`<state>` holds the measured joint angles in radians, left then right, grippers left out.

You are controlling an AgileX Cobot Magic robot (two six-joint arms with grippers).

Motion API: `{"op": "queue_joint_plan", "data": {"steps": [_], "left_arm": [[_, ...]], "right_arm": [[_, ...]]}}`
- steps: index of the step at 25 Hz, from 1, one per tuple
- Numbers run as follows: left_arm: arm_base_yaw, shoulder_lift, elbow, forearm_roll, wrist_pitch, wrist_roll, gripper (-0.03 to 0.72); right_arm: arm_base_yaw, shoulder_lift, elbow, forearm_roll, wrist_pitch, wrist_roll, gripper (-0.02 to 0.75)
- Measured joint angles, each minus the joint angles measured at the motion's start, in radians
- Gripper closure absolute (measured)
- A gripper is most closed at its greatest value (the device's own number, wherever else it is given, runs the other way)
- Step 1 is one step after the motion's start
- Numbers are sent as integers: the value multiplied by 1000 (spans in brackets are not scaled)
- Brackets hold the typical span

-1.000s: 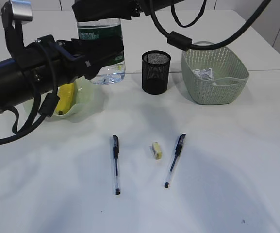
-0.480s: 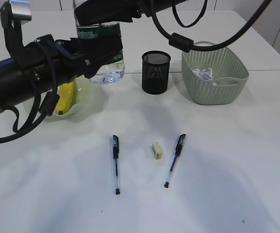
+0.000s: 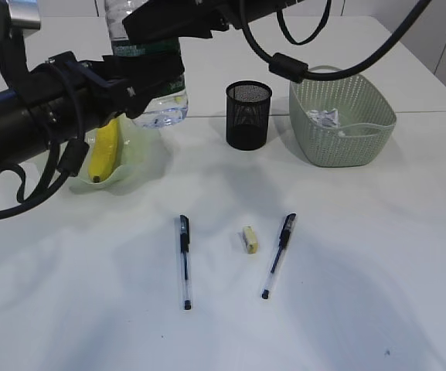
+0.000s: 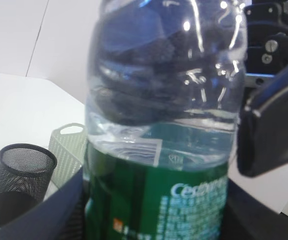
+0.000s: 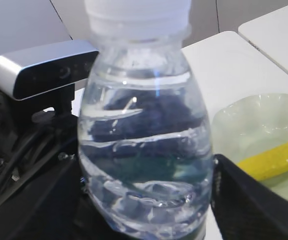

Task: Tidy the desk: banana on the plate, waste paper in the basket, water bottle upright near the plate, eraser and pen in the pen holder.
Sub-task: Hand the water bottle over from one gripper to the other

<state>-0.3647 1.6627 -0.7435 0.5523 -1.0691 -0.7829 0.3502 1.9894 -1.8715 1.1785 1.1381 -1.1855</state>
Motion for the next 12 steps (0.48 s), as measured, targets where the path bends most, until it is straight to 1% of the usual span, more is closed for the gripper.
{"op": "queue_joint_plan", "data": {"steps": [6,12], "left_arm": [[0,0,0,-7,25,0,290],[21,0,0,-7,34,4,290]], "right_arm": [[0,0,0,-4,-21,3,147],[-4,0,0,-6,-25,3,148]]}}
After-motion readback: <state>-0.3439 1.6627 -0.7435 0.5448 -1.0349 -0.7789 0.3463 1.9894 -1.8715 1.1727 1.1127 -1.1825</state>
